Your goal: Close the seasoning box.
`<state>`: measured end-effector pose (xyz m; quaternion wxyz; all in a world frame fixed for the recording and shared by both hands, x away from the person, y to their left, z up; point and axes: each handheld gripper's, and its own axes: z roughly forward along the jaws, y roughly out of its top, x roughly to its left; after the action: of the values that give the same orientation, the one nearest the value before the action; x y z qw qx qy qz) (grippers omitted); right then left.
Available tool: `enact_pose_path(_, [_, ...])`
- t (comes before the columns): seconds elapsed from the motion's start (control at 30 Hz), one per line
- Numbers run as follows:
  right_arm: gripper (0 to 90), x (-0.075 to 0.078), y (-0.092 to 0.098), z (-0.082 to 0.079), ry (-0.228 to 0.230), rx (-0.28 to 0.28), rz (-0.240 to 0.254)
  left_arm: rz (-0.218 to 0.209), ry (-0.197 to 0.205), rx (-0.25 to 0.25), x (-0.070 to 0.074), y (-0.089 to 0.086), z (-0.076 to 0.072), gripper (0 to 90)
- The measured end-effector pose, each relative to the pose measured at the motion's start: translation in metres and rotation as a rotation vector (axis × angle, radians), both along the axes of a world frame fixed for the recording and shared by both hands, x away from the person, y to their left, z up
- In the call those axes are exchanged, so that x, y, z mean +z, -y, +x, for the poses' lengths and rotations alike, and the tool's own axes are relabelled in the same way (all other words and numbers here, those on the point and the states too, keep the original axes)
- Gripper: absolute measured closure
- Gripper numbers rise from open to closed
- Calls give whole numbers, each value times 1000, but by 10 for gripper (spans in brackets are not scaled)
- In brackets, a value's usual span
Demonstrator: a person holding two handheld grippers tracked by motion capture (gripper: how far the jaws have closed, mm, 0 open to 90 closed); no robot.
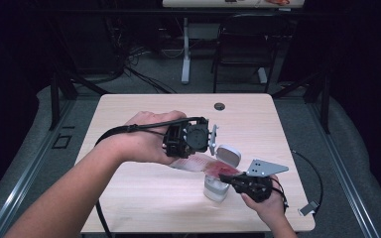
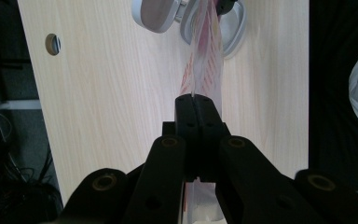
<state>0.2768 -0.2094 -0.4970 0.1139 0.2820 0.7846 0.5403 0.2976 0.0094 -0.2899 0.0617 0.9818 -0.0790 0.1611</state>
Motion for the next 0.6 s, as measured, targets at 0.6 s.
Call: enact_pose_path(0.6, [896,0,1,0,-1,-1,2,0,0,-5,0,1,0,900])
